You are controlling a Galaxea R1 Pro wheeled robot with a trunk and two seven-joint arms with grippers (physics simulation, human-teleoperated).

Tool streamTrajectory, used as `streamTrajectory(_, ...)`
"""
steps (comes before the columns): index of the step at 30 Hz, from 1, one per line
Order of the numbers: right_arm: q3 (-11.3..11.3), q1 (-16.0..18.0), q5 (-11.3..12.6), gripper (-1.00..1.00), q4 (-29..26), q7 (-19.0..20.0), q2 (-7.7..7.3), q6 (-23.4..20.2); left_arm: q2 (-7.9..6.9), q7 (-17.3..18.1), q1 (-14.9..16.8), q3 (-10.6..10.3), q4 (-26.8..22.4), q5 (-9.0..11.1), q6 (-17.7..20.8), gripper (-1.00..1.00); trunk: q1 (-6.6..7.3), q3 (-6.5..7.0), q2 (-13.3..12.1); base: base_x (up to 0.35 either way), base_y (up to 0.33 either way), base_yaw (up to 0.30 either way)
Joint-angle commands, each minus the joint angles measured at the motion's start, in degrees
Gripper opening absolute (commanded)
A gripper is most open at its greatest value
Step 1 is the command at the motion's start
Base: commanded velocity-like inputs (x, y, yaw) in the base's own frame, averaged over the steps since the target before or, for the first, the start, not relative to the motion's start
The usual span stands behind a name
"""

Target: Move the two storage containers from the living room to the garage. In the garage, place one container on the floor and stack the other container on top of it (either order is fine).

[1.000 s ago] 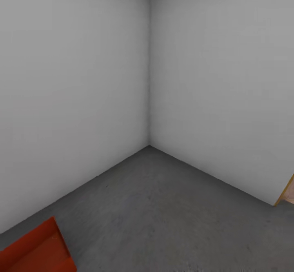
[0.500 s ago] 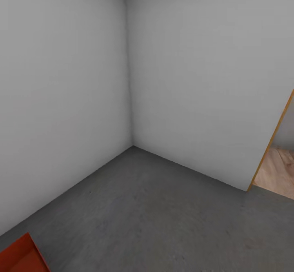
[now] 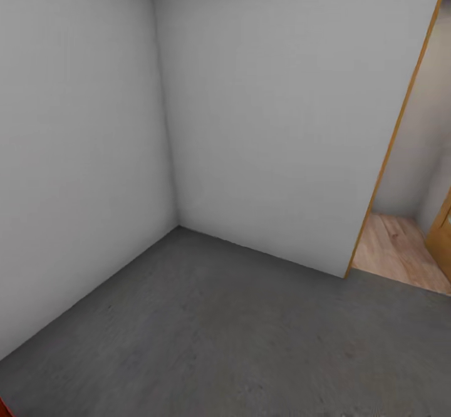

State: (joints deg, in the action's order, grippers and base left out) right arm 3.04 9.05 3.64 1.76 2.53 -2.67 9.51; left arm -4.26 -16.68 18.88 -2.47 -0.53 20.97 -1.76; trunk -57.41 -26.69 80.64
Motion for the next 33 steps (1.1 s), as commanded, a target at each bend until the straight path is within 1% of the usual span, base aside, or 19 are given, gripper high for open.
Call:
streamTrajectory(1,0.3,0.09,0.4,1.0,0.19,0.26,-0.02,0.34,-0.01,-0.1,0.02,-0.27,0.0,0.47,-0.18,1.0,0.0,-0.06,0.03,0.0,0.0,-0.298)
streamTrajectory(33,0.3,0.09,0.4,1.0,0.17,0.34,-0.05,0.34,0.0,-0.1,0.02,-0.26,0.0,0.47,-0.18,1.0,0.0,-0.06,0.03,0.0,0.0,-0.298)
